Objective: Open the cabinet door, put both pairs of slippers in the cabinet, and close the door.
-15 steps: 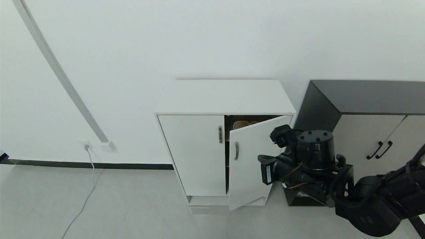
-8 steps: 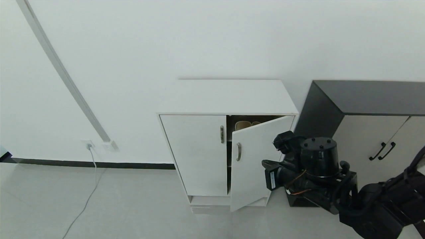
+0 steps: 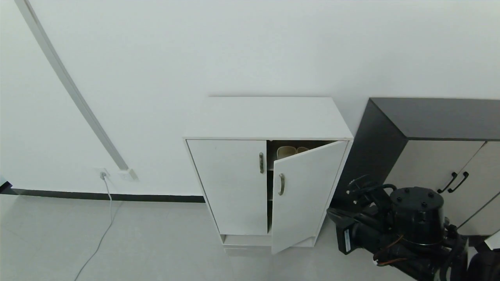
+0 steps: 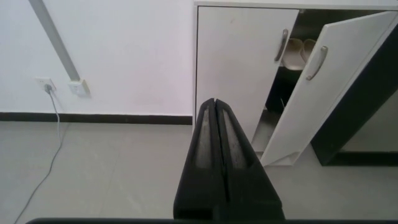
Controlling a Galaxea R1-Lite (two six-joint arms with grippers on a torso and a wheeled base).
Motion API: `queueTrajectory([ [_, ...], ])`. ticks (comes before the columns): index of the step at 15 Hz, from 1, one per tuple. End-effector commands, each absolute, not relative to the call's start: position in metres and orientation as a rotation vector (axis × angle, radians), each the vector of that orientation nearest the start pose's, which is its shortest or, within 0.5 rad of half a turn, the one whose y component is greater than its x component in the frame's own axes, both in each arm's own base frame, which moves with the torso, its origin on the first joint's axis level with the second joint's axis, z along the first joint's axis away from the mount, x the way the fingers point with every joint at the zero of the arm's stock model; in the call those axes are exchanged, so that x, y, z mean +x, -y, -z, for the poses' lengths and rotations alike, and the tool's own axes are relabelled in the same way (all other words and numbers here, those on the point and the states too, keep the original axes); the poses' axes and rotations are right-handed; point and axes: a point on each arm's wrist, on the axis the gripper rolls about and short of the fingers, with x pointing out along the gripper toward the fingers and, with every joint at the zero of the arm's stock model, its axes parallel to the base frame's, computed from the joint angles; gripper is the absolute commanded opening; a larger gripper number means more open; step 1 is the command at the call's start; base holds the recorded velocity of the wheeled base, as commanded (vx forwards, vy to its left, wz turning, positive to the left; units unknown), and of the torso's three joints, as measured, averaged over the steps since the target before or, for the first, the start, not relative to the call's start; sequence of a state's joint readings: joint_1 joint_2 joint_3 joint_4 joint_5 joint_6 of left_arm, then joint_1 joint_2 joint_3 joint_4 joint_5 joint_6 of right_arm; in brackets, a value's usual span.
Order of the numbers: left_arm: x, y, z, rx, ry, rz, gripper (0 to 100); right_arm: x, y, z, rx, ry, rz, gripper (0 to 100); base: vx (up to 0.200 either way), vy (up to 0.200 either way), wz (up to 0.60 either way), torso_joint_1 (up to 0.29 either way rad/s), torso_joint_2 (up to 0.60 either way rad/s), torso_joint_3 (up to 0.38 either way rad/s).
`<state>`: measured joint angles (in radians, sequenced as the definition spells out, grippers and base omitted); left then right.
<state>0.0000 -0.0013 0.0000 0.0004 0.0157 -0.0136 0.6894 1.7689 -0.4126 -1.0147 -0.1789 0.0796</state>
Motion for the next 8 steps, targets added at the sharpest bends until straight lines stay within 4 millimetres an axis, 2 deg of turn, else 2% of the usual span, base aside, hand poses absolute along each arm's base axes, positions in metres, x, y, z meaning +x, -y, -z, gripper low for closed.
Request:
queueTrajectory([
  [1,-0.023,0.0,-0.075,-0.014,0.0,-0.015,0,0.194,-0.155,-0.11,-0.064,-0.328,-0.493,0,0.2,0.0,0.0,0.007,0.01,0.012],
  [2,-0.023,0.0,-0.075,-0.014,0.0,-0.017,0,0.188,-0.151,-0.107,-0.07,-0.342,-0.493,0,0.2,0.0,0.0,0.012,0.01,0.012],
  [4,-0.023,0.0,-0.075,-0.014,0.0,-0.017,0,0.186,-0.149,-0.104,-0.071,-0.357,-0.496,0,0.0,0.0,0.0,0.0,0.0,0.0],
  [8,-0.023,0.0,-0.075,-0.015,0.0,-0.018,0,0.203,-0.163,-0.1,-0.07,-0.359,-0.499,0,0.0,0.0,0.0,0.0,0.0,0.0],
])
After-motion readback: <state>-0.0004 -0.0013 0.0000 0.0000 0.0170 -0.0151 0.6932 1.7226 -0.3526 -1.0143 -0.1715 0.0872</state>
